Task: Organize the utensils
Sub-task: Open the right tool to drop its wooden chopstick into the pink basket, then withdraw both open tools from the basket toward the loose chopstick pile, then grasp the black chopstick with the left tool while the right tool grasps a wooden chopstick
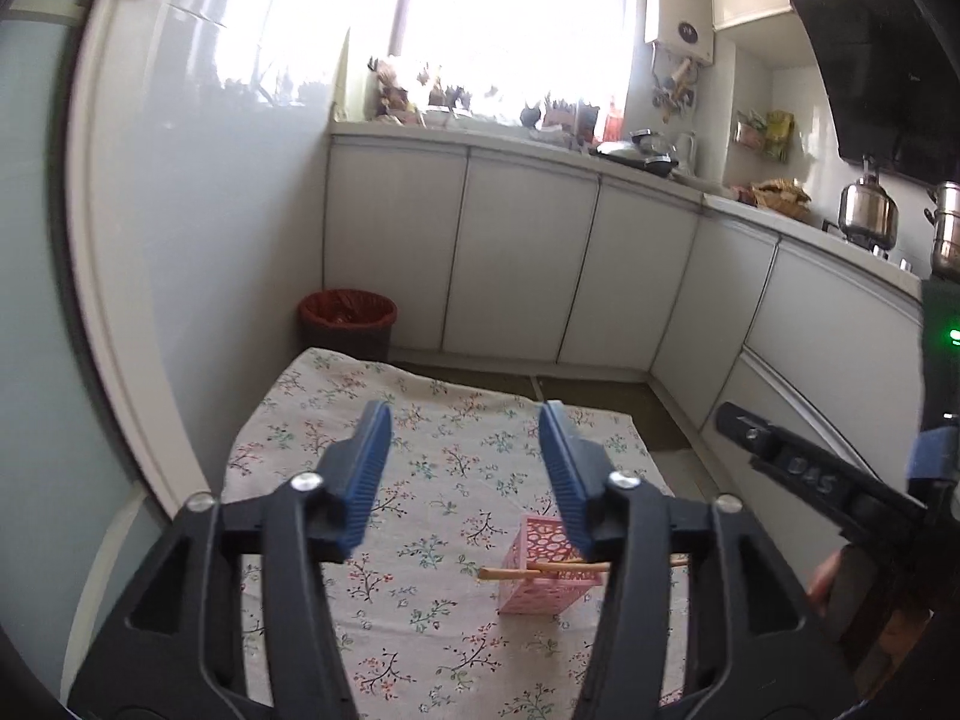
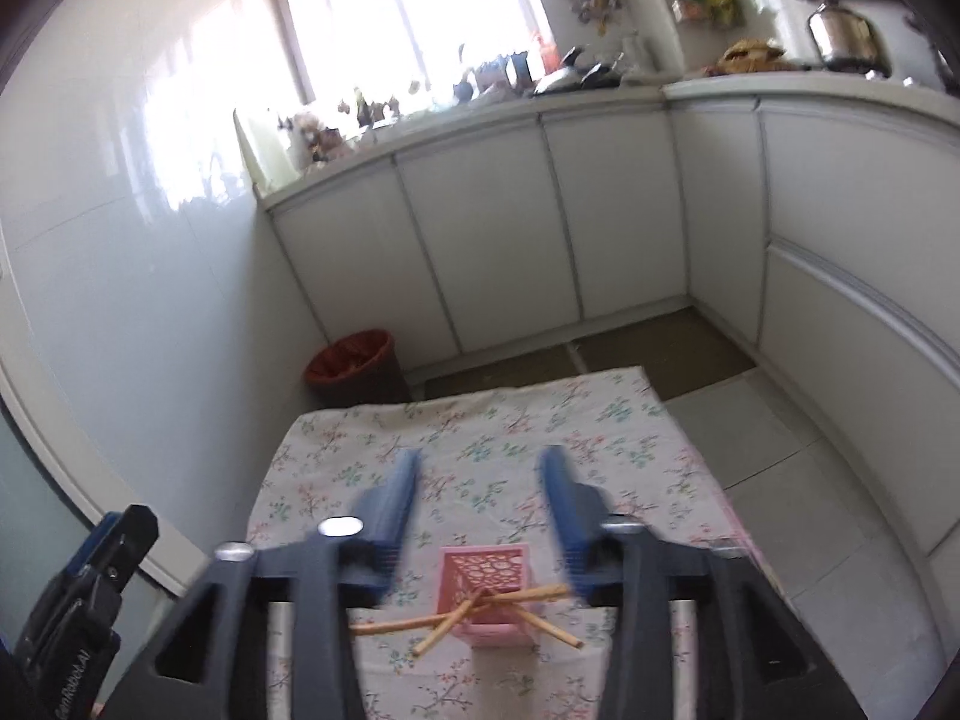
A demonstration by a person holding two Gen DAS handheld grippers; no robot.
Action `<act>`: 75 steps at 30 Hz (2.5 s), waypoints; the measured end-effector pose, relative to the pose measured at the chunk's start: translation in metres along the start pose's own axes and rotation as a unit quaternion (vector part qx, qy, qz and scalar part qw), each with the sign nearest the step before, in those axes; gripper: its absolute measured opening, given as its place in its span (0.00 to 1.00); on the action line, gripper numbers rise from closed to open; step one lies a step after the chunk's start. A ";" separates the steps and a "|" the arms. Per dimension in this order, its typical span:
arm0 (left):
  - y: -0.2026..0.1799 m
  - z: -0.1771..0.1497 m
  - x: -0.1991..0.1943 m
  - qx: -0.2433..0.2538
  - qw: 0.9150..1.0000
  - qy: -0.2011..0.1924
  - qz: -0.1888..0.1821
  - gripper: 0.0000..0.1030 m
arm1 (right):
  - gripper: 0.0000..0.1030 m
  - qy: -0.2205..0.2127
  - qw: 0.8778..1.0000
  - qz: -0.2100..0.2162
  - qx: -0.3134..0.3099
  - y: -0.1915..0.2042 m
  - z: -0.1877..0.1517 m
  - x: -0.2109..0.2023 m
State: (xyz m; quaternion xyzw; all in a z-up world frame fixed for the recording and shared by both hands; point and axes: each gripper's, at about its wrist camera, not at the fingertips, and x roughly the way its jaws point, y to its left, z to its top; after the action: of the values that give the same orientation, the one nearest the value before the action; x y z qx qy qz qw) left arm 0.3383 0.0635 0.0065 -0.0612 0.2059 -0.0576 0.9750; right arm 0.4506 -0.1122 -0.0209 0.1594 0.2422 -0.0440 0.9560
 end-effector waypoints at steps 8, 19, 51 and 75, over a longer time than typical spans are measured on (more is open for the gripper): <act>-0.013 -0.013 -0.044 -0.004 1.000 0.006 -0.002 0.65 | 0.87 -0.064 0.995 -0.065 -0.032 -0.012 -0.015 -0.084; -0.028 -0.041 -0.096 0.005 1.000 0.005 0.005 0.88 | 1.00 -0.084 0.985 -0.132 -0.075 -0.029 -0.063 -0.161; -0.133 -0.203 0.054 0.250 0.860 0.428 -0.120 0.83 | 1.00 0.209 0.967 -0.101 0.108 -0.195 -0.248 -0.162; -0.167 -0.252 0.113 0.291 0.801 0.512 -0.102 0.40 | 1.00 0.238 0.955 -0.090 0.149 -0.217 -0.246 -0.144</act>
State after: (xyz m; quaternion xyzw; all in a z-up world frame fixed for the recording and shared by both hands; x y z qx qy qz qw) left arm 0.3235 -0.1409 -0.2432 0.2435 0.6413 -0.2374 0.6878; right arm 0.1784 -0.2364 -0.2184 0.2838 0.4672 -0.1265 0.8278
